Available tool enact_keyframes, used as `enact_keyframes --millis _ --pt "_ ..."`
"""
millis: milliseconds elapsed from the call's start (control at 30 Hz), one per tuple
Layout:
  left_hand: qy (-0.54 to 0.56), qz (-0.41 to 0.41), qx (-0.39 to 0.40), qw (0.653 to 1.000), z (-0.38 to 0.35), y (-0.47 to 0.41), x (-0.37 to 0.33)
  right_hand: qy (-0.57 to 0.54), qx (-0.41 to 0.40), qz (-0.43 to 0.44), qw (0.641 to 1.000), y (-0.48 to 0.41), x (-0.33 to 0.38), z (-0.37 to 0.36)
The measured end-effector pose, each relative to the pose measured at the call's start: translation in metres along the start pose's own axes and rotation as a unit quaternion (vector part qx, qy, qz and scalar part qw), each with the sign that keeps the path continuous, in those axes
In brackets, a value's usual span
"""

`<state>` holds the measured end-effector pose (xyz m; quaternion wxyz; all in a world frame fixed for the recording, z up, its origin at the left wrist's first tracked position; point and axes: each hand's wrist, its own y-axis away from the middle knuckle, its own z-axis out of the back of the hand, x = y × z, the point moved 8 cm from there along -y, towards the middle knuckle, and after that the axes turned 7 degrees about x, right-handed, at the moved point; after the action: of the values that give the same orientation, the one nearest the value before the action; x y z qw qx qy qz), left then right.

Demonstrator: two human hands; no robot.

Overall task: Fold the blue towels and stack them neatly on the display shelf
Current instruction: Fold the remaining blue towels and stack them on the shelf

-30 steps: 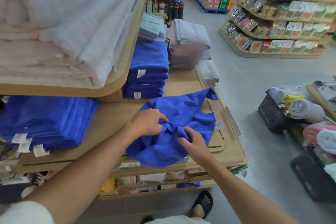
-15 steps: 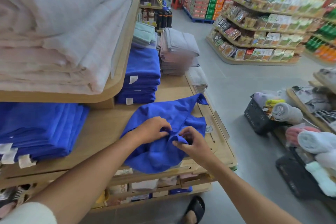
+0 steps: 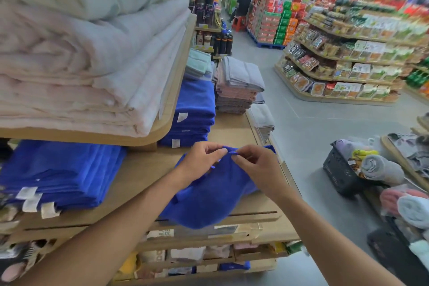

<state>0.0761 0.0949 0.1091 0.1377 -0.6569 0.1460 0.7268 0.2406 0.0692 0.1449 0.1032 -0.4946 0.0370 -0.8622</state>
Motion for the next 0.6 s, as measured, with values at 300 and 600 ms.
enact_keyframes --millis 300,600 --pt "-0.04 -0.08 -0.055 0.994 -0.002 0.017 -0.073 0.036 -0.033 0.111 0.993 -0.017 0.049 0.037" --pt "-0.185 -0.145 -0.126 0.964 -0.012 0.02 -0.203 0.054 0.093 0.159 0.981 -0.035 0.112 0.092"
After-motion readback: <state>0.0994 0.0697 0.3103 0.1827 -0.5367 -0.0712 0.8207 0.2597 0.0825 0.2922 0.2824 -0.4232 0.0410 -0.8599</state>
